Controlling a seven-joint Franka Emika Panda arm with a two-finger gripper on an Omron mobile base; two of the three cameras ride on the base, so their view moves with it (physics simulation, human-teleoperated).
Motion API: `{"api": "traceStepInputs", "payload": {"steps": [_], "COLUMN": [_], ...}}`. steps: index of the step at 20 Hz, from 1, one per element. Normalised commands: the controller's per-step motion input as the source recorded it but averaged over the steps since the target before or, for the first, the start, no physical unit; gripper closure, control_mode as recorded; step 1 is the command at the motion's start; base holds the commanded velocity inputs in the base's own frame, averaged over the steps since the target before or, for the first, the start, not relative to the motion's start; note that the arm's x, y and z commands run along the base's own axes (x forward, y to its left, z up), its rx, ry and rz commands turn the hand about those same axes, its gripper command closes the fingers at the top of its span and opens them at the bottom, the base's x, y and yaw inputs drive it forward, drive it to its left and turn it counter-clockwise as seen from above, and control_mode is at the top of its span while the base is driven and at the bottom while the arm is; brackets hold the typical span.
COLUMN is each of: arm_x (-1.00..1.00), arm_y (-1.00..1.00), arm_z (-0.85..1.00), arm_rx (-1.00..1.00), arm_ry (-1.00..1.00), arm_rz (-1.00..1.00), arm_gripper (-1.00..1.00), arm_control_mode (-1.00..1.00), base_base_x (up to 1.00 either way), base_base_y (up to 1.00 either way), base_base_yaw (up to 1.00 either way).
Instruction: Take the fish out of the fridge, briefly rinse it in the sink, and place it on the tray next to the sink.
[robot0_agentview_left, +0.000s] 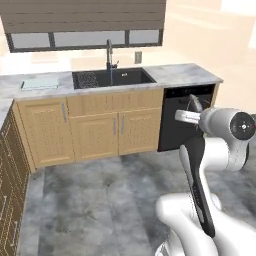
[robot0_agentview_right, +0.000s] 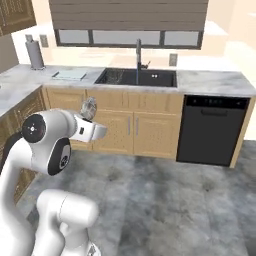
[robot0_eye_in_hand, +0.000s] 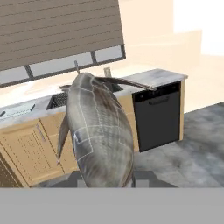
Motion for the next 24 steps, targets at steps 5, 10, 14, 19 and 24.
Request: {"api": "traceStepInputs", "payload": {"steps": [5, 10, 14, 19, 24], "arm_x": [0.0, 0.0, 0.0, 0.0, 0.0], "arm_y": [0.0, 0.0, 0.0, 0.0, 0.0], "arm_z": [0.0, 0.0, 0.0, 0.0, 0.0], "arm_rx": [0.0, 0.0, 0.0, 0.0, 0.0], "arm_ry": [0.0, 0.0, 0.0, 0.0, 0.0], "arm_rz": [0.0, 0.0, 0.0, 0.0, 0.0], "arm_gripper": [1.0, 1.0, 1.0, 1.0, 1.0], "arm_control_mode": [1.0, 1.0, 1.0, 1.0, 1.0], "base_base_x": [1.0, 1.0, 1.0, 1.0, 0.99], "base_base_y": [-0.22, -0.12, -0.04, -0.32, -0.48], "base_base_yaw": [-0.05, 0.06, 0.07, 0.0, 0.0]}}
